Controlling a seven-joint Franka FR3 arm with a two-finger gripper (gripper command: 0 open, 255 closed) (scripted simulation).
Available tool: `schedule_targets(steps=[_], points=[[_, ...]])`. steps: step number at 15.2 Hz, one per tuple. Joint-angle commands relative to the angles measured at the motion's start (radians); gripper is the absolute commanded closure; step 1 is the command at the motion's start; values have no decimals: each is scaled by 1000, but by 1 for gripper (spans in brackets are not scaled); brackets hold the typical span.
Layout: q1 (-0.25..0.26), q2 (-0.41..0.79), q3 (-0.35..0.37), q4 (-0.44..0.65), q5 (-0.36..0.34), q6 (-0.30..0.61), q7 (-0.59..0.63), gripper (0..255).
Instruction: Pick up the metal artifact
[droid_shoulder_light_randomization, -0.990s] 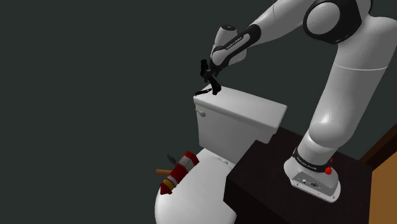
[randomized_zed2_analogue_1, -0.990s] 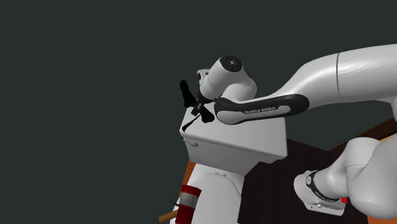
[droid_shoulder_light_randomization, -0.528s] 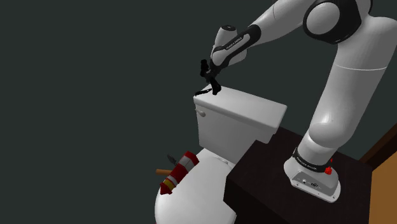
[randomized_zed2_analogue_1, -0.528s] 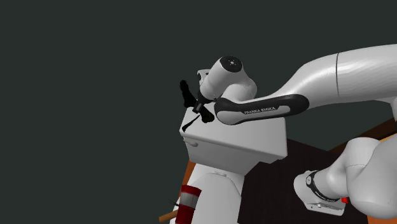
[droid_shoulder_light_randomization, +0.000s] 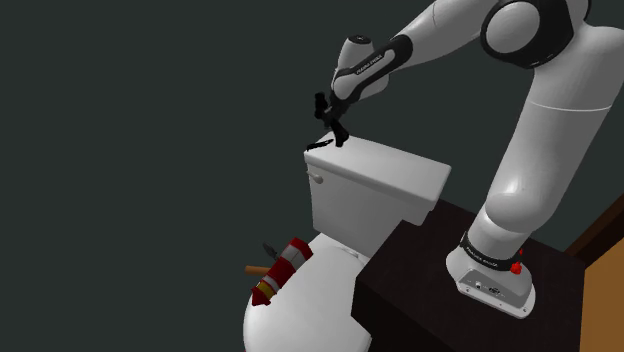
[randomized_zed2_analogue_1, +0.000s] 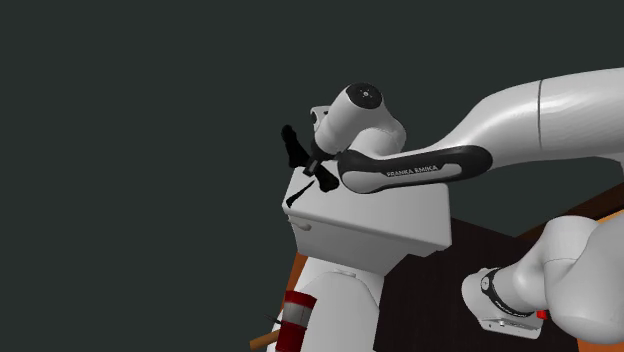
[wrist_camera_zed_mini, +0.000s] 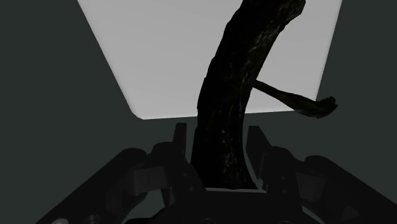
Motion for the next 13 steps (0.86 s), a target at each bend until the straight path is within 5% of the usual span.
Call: schedule_targets(steps=[1,13], points=[[0,-16,-1,19,-3,-25,2,255],[1,-74,0,91,-11,-155,6,255]])
